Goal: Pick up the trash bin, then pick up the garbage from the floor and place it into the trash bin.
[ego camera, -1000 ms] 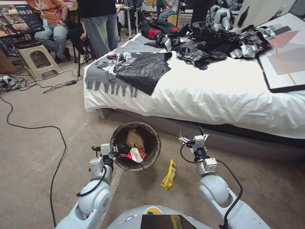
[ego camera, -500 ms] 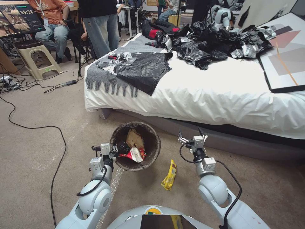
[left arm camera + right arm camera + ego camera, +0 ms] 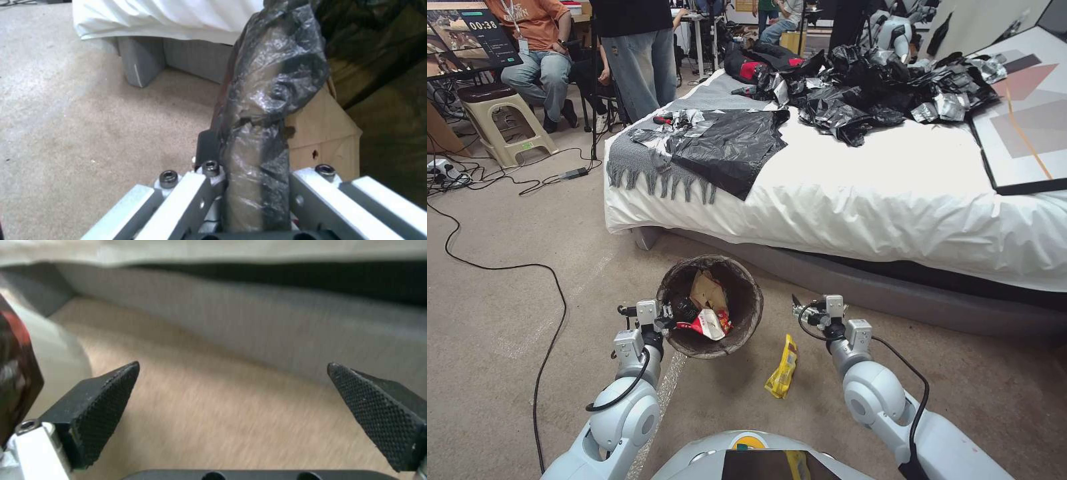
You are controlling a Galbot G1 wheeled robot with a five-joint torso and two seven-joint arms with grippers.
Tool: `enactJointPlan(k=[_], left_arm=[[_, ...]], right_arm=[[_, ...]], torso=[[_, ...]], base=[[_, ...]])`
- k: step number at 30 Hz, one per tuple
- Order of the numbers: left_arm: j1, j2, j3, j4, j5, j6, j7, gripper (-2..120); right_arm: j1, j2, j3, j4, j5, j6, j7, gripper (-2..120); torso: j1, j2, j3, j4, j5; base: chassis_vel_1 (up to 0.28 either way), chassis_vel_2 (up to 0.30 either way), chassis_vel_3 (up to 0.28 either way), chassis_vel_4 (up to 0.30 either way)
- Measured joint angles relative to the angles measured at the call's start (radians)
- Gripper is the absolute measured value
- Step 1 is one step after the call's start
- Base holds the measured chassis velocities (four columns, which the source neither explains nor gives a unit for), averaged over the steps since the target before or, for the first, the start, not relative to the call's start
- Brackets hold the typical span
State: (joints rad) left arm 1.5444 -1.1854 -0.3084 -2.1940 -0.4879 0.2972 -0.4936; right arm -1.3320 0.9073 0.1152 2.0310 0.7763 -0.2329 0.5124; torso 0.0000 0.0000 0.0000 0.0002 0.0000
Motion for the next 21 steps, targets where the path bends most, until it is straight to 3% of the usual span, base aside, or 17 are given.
enactJointPlan(k=[8, 21], left_arm=[[-0.027, 0.026, 0.022, 0.012, -0.02, 0.002, -0.001, 3], [-0.043, 0.039, 0.035, 0.015, -0.036, 0.006, -0.004, 3]], right_arm=[[0.035, -0.002, -0.017, -0.036, 0.146, -0.1, 0.013, 100], [0.071, 0.03, -0.068, -0.124, 0.184, -0.143, 0.026, 100]], torso=[[0.0, 0.0, 0.0, 0.0002, 0.0003], [0.0, 0.0, 0.0, 0.0, 0.0001]], base=[[0.0, 0.0, 0.0, 0.0], [0.0, 0.0, 0.0, 0.0]])
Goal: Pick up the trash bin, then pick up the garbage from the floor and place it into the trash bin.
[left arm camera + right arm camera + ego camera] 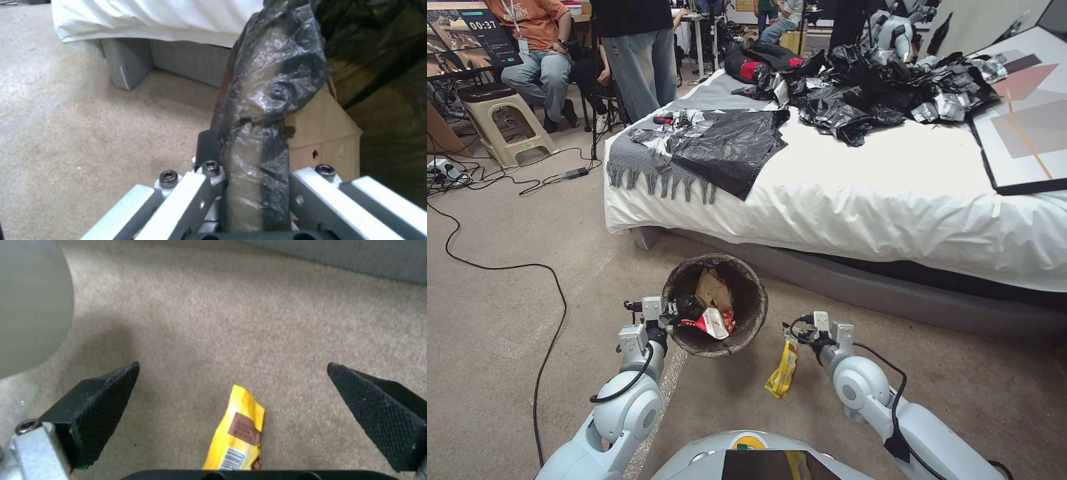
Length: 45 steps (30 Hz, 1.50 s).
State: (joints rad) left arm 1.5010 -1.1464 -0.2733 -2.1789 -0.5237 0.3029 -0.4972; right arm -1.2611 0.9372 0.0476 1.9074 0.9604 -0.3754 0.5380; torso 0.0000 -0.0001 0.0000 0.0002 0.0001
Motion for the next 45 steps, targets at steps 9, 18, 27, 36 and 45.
enactJointPlan(k=[9, 18, 27, 36, 45], left_arm=[[-0.001, -0.001, 0.002, -0.001, -0.001, 0.0, 0.0, 3], [-0.003, -0.007, 0.004, -0.001, 0.0, 0.0, -0.001, 3], [-0.002, -0.013, -0.001, -0.001, 0.001, 0.0, -0.001, 3], [-0.008, -0.019, 0.004, 0.004, 0.002, 0.0, -0.001, 3], [-0.009, -0.019, 0.003, 0.004, 0.002, 0.0, -0.002, 3]], right_arm=[[0.028, 0.011, -0.029, -0.045, 0.002, -0.005, -0.002, 100], [0.079, 0.04, -0.093, -0.116, -0.015, -0.006, 0.0, 100], [0.114, 0.079, -0.14, -0.211, -0.023, -0.008, 0.01, 100], [0.102, 0.112, -0.142, -0.271, -0.02, -0.014, 0.021, 100], [0.105, 0.136, -0.148, -0.319, -0.018, -0.017, 0.021, 99]], torso=[[0.0, 0.0, 0.0, -0.0003, -0.0002], [0.0, 0.0, 0.0, -0.0001, -0.0001], [0.0, 0.0, 0.0, -0.0001, -0.0002], [0.0, 0.0, 0.0, -0.0002, -0.0001], [0.0, 0.0, 0.0, -0.0002, -0.0002]], base=[[0.0, 0.0, 0.0, 0.0], [0.0, 0.0, 0.0, 0.0], [0.0, 0.0, 0.0, 0.0], [0.0, 0.0, 0.0, 0.0], [0.0, 0.0, 0.0, 0.0]])
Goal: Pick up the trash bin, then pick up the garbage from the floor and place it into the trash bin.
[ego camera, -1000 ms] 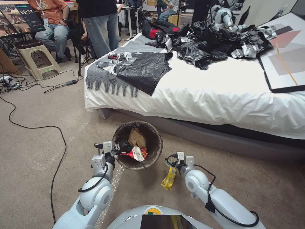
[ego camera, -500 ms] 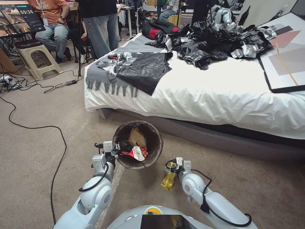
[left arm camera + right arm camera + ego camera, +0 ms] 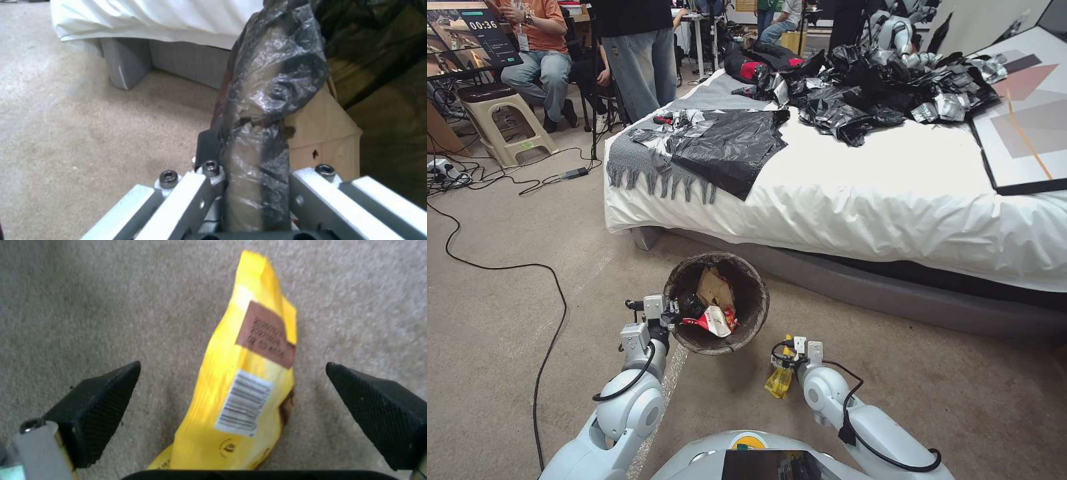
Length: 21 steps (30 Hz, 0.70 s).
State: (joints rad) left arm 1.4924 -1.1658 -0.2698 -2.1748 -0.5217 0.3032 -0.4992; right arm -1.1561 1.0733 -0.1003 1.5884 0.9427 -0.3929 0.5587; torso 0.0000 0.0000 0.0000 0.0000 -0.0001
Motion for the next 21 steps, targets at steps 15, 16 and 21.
enactJointPlan(k=[15, 16, 21], left_arm=[[-0.004, 0.0, 0.002, 0.003, -0.002, -0.001, 0.0, 3], [-0.005, 0.001, 0.002, 0.003, -0.003, -0.001, 0.0, 3], [-0.007, 0.007, 0.0, 0.001, -0.008, -0.001, 0.0, 3]], right_arm=[[0.009, 0.048, -0.007, -0.058, 0.001, -0.004, -0.002, 99], [0.009, 0.053, -0.009, -0.063, 0.0, -0.005, -0.001, 99], [0.006, 0.071, -0.014, -0.079, -0.001, -0.006, 0.002, 97]], torso=[[0.0, 0.0, 0.0, 0.0, 0.0], [0.0, 0.0, 0.0, 0.0, 0.0], [0.0, 0.0, 0.0, 0.0, 0.0]], base=[[0.0, 0.0, 0.0, 0.0], [0.0, 0.0, 0.0, 0.0], [0.0, 0.0, 0.0, 0.0]])
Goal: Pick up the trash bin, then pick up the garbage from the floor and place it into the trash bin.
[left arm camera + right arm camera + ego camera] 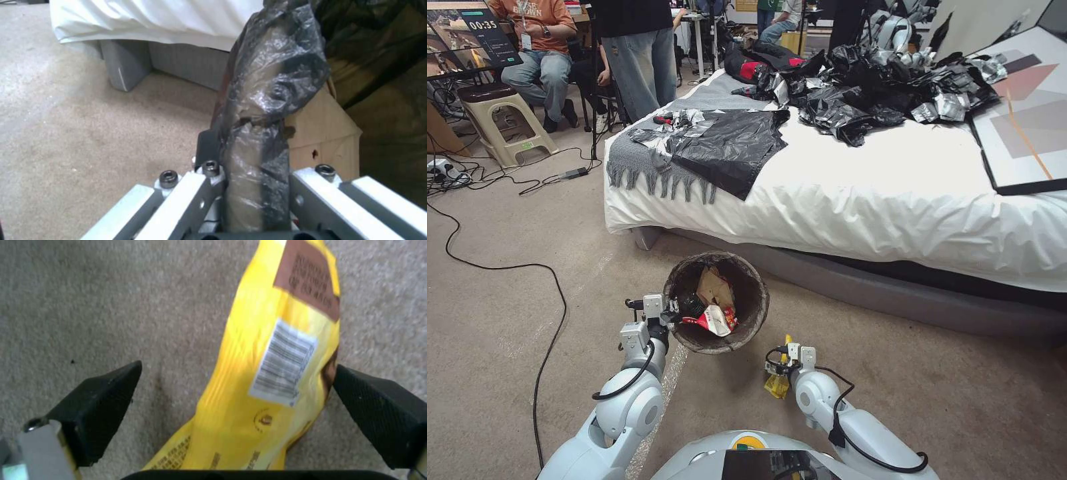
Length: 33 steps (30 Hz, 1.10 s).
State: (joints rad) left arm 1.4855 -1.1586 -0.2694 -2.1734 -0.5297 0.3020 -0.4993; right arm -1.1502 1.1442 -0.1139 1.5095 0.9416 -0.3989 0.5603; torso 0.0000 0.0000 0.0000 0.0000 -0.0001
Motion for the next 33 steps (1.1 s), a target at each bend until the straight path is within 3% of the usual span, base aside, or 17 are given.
enactJointPlan(k=[2, 9, 12, 13, 15, 16, 17, 21, 25, 28, 33], left_arm=[[0.0, 0.001, -0.001, -0.001, 0.0, 0.0, 0.0, 3], [0.0, 0.001, -0.001, -0.002, -0.001, -0.001, 0.0, 3], [0.0, 0.001, -0.001, -0.002, -0.001, -0.001, 0.0, 3], [0.0, 0.001, -0.001, -0.002, -0.001, -0.002, 0.0, 3], [0.0, 0.001, -0.001, -0.002, -0.001, -0.002, 0.0, 3], [0.0, 0.001, -0.001, -0.002, -0.001, -0.002, 0.0, 3], [0.0, 0.001, -0.001, -0.002, -0.001, -0.002, 0.0, 3], [0.0, 0.001, -0.001, -0.002, -0.001, -0.002, 0.0, 3], [-0.001, 0.0, 0.001, -0.001, -0.001, -0.003, 0.0, 3], [-0.001, 0.0, 0.002, -0.001, 0.0, -0.003, 0.0, 3], [-0.002, 0.001, 0.001, 0.001, 0.0, -0.003, 0.001, 3]], right_arm=[[-0.001, 0.004, 0.0, -0.004, -0.001, 0.0, 0.001, 96], [-0.006, 0.009, -0.002, -0.011, -0.01, 0.001, 0.002, 69], [-0.007, 0.009, -0.002, -0.011, -0.011, 0.001, 0.003, 67], [-0.008, 0.009, -0.002, -0.01, -0.011, 0.001, 0.003, 58], [-0.008, 0.009, -0.002, -0.01, -0.011, 0.001, 0.003, 58], [-0.009, 0.009, -0.001, -0.01, -0.012, 0.002, 0.004, 44], [-0.009, 0.009, -0.001, -0.01, -0.012, 0.002, 0.005, 38], [-0.009, 0.009, 0.0, -0.01, -0.012, 0.002, 0.005, 32], [-0.01, 0.008, 0.003, -0.011, -0.013, 0.003, 0.007, 7], [-0.011, 0.006, 0.004, -0.012, -0.016, 0.007, 0.009, 0], [-0.019, -0.004, 0.006, 0.007, -0.023, 0.012, 0.018, 0]], torso=[[0.0, 0.0, 0.0, 0.0, 0.0], [0.0, 0.0, 0.0, 0.0, 0.0], [0.0, 0.0, 0.0, 0.0, 0.0], [0.0, 0.0, 0.0, 0.0, 0.0], [0.0, 0.0, 0.0, 0.0, 0.0], [0.0, 0.0, 0.0, -0.0001, 0.0], [0.0, 0.0, 0.0, 0.0, 0.0], [0.0, 0.0, 0.0, -0.0001, 0.0], [0.0, 0.0, 0.0, 0.0, 0.0], [0.0, 0.0, 0.0, -0.0001, 0.0], [0.0, 0.0, 0.0, 0.0, 0.0001]], base=[[0.0, 0.0, 0.0, 0.0], [0.0, 0.0, 0.0, 0.0], [0.0, 0.0, 0.0, 0.0], [0.0, 0.0, 0.0, 0.0], [0.0, 0.0, 0.0, 0.0], [0.0, 0.0, 0.0, 0.0], [0.0, 0.0, 0.0, 0.0], [0.0, 0.0, 0.0, 0.0], [0.0, 0.0, 0.0, 0.0], [0.0, 0.0, 0.0, 0.0], [0.0, 0.0, 0.0, 0.0]])
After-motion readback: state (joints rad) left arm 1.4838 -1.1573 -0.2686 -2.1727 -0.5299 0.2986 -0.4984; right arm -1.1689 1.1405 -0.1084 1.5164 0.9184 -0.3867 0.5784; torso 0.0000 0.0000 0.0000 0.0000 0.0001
